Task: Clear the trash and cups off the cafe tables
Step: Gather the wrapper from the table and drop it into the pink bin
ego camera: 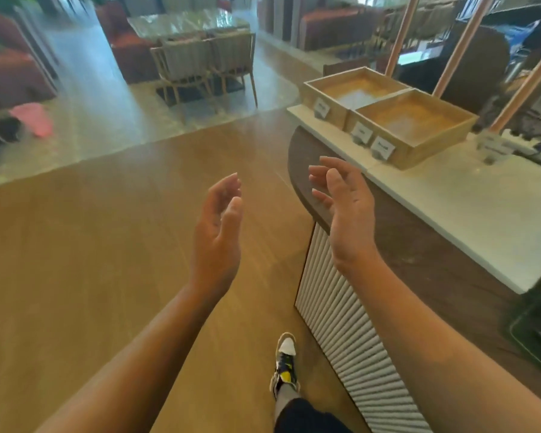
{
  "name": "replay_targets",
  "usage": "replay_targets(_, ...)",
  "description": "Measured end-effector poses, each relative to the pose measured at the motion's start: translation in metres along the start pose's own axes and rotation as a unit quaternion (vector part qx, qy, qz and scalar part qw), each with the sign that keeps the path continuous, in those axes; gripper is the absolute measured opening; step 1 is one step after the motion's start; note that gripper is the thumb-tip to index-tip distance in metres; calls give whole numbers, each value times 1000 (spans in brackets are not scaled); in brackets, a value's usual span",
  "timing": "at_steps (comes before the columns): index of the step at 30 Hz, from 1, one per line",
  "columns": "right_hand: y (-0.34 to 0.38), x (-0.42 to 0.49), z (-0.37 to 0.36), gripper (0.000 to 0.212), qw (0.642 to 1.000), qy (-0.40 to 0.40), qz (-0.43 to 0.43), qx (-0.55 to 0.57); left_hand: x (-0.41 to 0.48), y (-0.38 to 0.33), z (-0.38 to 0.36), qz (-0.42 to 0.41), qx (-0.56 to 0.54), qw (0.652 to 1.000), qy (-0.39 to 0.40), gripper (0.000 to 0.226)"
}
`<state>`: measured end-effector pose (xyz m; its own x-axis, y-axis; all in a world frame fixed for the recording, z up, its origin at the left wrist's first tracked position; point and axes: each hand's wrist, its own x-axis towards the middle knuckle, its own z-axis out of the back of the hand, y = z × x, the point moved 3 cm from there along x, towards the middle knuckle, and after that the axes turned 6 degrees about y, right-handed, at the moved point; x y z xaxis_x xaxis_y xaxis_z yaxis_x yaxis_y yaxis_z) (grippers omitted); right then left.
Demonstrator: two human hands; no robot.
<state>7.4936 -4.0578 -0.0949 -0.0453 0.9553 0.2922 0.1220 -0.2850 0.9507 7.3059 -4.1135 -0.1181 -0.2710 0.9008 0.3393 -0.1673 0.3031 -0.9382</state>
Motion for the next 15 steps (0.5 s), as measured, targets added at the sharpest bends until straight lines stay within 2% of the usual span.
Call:
replay_targets(4, -27, 68, -29, 40, 1000, 21, 6, 22, 66, 28, 11, 1, 21, 1000, -16, 51)
replay_targets(15, -86, 301, -89, 29, 997, 64, 19, 38, 279, 80, 11, 4, 32, 998, -61, 39)
